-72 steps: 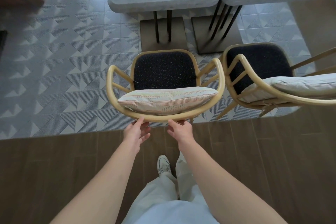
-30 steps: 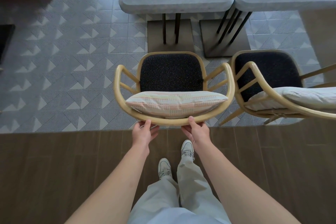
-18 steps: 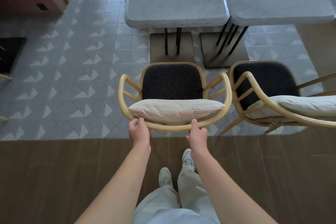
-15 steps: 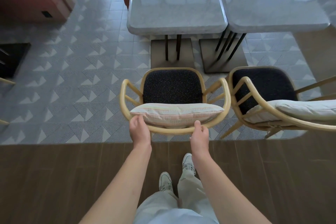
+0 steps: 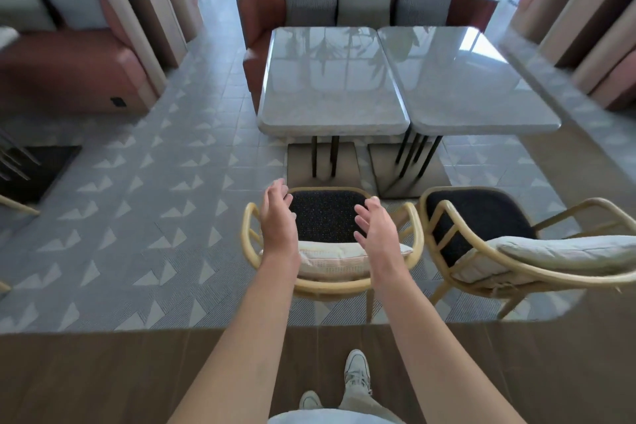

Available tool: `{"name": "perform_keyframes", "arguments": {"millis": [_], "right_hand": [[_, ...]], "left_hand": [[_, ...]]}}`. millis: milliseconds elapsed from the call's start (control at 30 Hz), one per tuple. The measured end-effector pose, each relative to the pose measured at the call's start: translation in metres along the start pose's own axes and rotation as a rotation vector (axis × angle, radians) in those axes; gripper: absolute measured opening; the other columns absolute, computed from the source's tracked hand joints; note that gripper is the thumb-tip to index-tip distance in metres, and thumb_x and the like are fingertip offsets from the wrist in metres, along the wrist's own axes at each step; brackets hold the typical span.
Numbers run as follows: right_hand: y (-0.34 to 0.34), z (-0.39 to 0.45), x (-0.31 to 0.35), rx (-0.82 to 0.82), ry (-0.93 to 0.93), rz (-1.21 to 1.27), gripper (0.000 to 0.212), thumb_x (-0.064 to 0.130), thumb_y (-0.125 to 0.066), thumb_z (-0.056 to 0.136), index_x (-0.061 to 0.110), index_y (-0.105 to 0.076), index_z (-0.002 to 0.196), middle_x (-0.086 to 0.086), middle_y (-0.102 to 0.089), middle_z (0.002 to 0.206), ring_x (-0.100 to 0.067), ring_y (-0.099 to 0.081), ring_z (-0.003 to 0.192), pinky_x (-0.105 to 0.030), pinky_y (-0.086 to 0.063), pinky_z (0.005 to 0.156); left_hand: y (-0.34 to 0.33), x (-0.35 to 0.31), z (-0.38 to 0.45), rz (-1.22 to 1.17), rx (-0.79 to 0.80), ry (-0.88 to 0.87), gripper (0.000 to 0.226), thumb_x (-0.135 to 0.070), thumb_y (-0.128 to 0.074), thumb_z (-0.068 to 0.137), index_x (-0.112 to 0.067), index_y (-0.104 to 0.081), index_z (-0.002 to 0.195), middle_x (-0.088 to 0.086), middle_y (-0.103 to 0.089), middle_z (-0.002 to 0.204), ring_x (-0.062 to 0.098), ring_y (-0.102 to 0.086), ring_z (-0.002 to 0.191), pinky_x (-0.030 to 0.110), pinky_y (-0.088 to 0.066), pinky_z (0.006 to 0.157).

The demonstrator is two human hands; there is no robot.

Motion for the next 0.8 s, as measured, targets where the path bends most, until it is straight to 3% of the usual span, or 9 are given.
{"name": "perform_keyframes", "arguments": {"millis": [267, 567, 800], "right_hand": [[-0.001, -0.035, 0.073, 0.046, 0.180, 0.022, 0.045, 0.042, -0.034, 0.107, 0.021, -0.044, 0.146, 0.003, -0.056, 0.141, -0.014, -0.049, 0.132, -0.042, -0.037, 0.116], [0.026, -0.035, 0.099, 0.086, 0.265, -0.054, 0.045, 0.045, -0.037, 0.105, 0.024, -0.047, 0.144, 0.003, -0.051, 0.144, -0.011, -0.046, 0.133, -0.041, -0.035, 0.117], [0.068, -0.016, 0.108, 0.161, 0.247, -0.032, 0.071, 0.058, -0.043, 0.086, 0.026, -0.042, 0.149, 0.005, -0.049, 0.149, -0.009, -0.043, 0.137, -0.041, -0.032, 0.119]], "left_hand": [[-0.017, -0.036, -0.041, 0.034, 0.172, -0.122, 0.048, -0.046, -0.026, 0.108, -0.026, -0.049, 0.146, -0.004, -0.050, 0.150, 0.013, -0.049, 0.135, 0.038, -0.034, 0.115], [-0.054, -0.050, -0.064, 0.073, 0.260, -0.193, 0.049, -0.048, -0.025, 0.108, -0.030, -0.045, 0.149, -0.007, -0.048, 0.150, 0.009, -0.049, 0.133, 0.037, -0.033, 0.116], [-0.118, -0.040, -0.081, 0.109, 0.252, -0.204, 0.051, -0.048, -0.024, 0.108, -0.027, -0.044, 0.150, -0.005, -0.047, 0.152, 0.010, -0.049, 0.134, 0.037, -0.034, 0.115]]}}
Point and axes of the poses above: each hand's wrist, its own z-axis towards the middle knuckle, its own y-axis out of the back of the hand, x = y × z, the point moved 9 cm from there along z, towards the middle knuckle
